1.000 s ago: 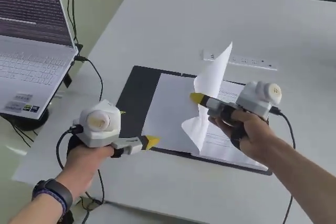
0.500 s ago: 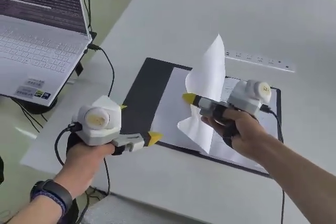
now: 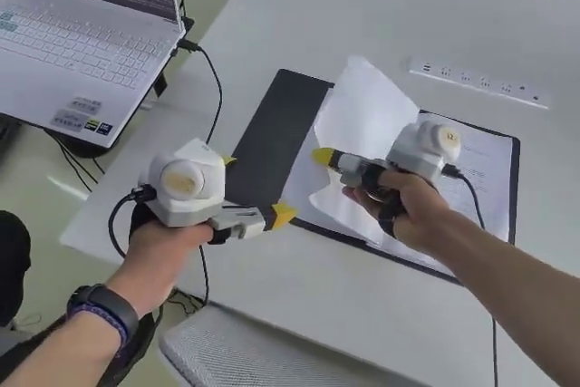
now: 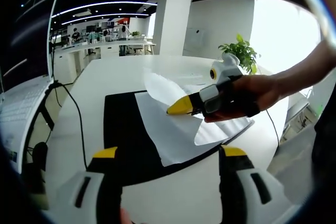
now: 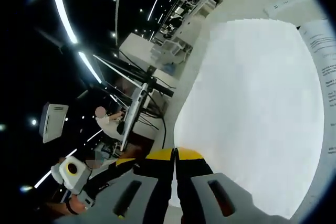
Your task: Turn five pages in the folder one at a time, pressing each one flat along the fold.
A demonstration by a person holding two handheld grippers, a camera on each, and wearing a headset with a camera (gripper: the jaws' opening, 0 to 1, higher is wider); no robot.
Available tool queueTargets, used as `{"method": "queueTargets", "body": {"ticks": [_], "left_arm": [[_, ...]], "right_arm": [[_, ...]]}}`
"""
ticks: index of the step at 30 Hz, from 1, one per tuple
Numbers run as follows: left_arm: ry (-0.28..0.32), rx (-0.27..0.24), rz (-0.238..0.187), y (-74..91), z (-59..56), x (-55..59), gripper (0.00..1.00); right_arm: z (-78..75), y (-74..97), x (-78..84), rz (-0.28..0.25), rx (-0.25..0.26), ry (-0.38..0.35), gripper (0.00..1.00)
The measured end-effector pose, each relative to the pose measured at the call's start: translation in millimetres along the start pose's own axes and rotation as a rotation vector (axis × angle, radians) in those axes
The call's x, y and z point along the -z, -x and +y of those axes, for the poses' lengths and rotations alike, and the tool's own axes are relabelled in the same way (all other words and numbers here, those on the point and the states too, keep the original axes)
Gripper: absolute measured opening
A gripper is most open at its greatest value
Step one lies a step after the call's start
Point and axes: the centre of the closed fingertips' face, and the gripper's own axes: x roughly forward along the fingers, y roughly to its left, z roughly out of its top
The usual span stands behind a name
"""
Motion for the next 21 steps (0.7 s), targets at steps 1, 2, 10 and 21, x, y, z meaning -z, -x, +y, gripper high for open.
{"method": "queueTargets", "body": {"ticks": [1,2,10,21], "left_arm": [[0.003,0.0,-0.001,-0.2,0.2,0.3,0.76],[0.004,0.001,-0.001,-0.2,0.1,0.3,0.76],[0.016,0.001,-0.004,-1.6,0.5,2.3,0.76],[0.048,-0.009,0.004,-2.0,0.9,12.4,0.76]], "right_arm": [[-2.2,-2.3,1.2,0.005,0.003,-0.003,0.0],[-5.1,-5.1,2.6,0.011,0.005,-0.007,0.0],[-36.1,-24.6,15.6,0.055,0.061,-0.038,0.0],[-58.8,-37.3,38.0,0.089,0.154,-0.061,0.01]]}}
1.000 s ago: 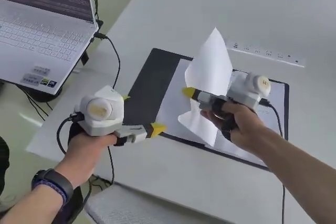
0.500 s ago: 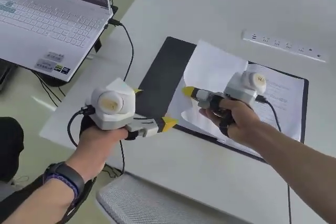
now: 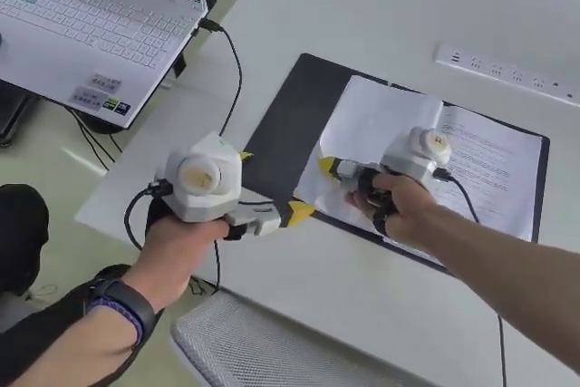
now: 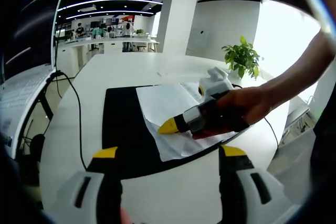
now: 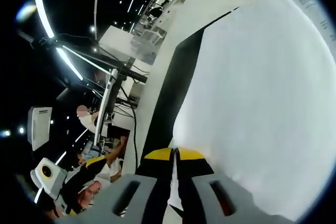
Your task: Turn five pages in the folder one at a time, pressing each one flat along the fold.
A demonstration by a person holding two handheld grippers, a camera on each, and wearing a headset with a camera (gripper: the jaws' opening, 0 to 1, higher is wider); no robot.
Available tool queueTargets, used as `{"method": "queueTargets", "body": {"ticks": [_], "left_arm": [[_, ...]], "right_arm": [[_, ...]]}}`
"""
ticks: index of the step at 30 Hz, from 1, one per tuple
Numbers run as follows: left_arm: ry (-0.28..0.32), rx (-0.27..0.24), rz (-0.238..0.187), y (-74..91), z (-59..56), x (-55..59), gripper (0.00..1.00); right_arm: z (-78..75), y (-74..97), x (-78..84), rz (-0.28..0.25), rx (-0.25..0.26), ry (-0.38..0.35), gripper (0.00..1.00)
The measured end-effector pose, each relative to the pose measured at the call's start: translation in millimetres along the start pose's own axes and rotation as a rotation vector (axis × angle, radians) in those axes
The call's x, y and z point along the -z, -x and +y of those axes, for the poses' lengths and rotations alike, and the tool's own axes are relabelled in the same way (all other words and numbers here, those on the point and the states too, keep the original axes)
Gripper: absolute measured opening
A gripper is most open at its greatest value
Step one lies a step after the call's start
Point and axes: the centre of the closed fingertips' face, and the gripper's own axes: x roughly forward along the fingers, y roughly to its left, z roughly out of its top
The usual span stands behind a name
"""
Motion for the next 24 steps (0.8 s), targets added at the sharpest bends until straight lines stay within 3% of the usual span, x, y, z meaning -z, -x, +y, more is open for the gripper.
{"method": "queueTargets", "body": {"ticks": [5,11,15,24], "left_arm": [[0.008,-0.008,-0.002,1.0,1.8,0.4,0.76],[0.009,-0.019,-0.004,1.8,3.0,0.4,0.76],[0.013,-0.021,0.01,1.0,2.6,7.2,0.75],[0.01,-0.016,0.014,2.9,-3.3,6.7,0.75]], "right_arm": [[10.1,-0.8,4.3,-0.022,-0.01,0.046,0.05],[12.5,-4.1,4.5,-0.03,-0.017,0.034,0.09],[18.4,-2.6,6.0,-0.041,-0.03,0.048,0.14],[23.6,1.3,8.4,-0.026,-0.053,0.068,0.23]]}}
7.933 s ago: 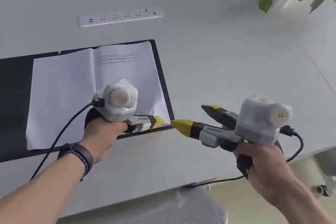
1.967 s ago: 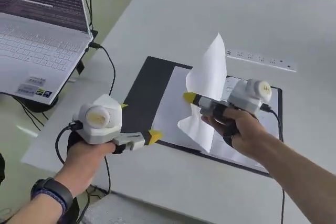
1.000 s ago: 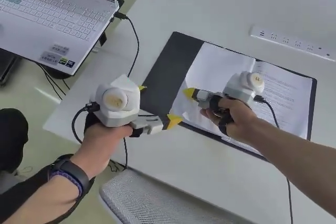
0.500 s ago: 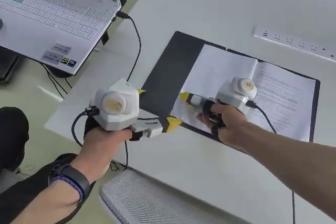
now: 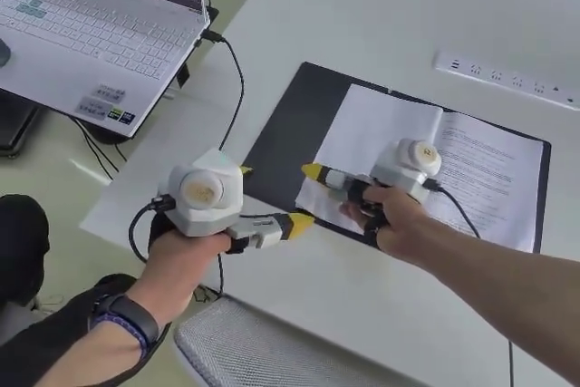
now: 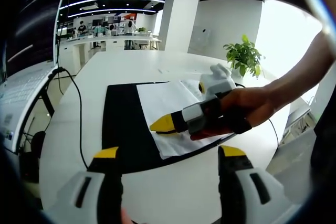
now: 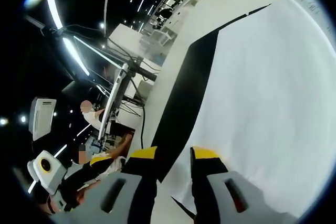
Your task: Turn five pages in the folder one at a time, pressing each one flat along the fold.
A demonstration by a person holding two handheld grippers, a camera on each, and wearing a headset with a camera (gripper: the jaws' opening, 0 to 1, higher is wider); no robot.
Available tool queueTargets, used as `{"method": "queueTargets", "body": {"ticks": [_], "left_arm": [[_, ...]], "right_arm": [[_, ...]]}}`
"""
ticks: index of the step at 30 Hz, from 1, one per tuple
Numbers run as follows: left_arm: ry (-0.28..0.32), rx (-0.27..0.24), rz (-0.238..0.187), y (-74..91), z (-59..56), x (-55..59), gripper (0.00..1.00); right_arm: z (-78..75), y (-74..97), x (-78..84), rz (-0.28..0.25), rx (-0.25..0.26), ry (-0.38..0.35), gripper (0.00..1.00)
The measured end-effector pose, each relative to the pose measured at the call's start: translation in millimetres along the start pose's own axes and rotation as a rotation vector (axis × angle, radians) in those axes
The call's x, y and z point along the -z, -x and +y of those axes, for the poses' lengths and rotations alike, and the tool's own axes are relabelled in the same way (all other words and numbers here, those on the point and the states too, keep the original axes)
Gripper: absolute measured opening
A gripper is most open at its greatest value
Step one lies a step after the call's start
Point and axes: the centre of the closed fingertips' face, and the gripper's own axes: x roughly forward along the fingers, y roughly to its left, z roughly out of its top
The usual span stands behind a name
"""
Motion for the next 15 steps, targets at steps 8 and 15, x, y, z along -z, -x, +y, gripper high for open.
{"method": "queueTargets", "body": {"ticks": [8,15], "left_arm": [[-0.002,0.002,0.008,-1.5,-1.5,1.5,0.74],[0.006,-0.004,0.013,-0.4,-6.3,-0.2,0.72]], "right_arm": [[12.5,6.6,0.8,0.006,-0.044,0.007,0.39],[18.0,30.7,3.8,-0.008,-0.085,0.059,0.41]]}}
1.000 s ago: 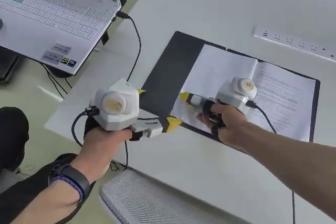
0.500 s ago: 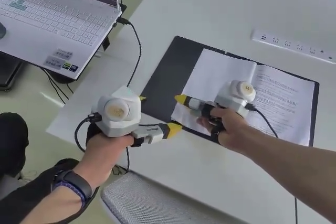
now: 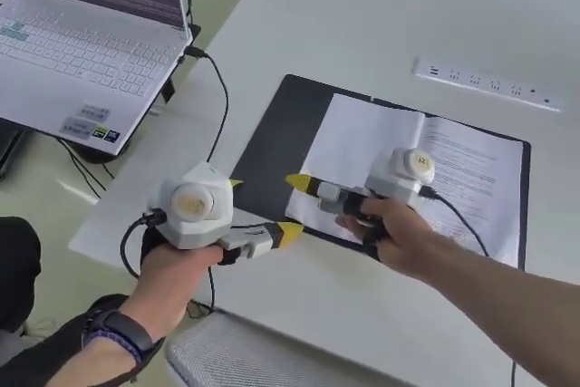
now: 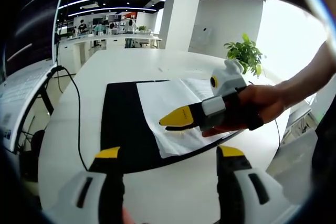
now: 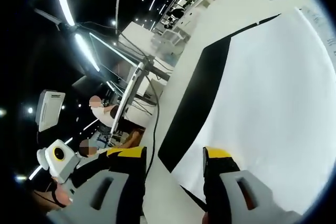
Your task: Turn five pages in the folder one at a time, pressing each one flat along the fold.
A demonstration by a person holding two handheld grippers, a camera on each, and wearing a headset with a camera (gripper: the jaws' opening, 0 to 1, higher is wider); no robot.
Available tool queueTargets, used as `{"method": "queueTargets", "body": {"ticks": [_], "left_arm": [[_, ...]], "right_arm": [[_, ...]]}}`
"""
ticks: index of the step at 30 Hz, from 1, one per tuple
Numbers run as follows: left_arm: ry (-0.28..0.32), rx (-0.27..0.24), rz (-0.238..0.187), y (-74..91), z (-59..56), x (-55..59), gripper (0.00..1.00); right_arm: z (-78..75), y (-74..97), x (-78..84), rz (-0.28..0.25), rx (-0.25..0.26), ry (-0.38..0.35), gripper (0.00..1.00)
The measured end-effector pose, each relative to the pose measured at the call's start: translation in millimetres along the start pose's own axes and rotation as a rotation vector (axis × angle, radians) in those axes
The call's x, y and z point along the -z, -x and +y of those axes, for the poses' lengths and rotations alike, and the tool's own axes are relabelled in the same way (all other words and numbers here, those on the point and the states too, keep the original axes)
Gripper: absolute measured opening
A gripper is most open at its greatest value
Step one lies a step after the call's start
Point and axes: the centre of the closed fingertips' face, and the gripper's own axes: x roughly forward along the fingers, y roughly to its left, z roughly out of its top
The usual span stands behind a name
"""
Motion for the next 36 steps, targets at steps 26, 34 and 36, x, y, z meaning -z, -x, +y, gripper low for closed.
{"method": "queueTargets", "body": {"ticks": [26,34,36], "left_arm": [[-0.069,0.137,-0.021,-35.9,-32.6,-25.8,0.36],[-0.088,0.141,0.04,-60.5,-28.8,-9.7,0.27],[-0.091,0.132,0.054,-65.5,-25.3,-3.5,0.23]], "right_arm": [[-18.5,111.9,-58.4,-0.217,0.078,0.049,0.3],[-31.5,135.2,-63.2,-0.255,0.104,0.023,0.27],[-33.8,138.2,-62.2,-0.257,0.11,0.018,0.27]]}}
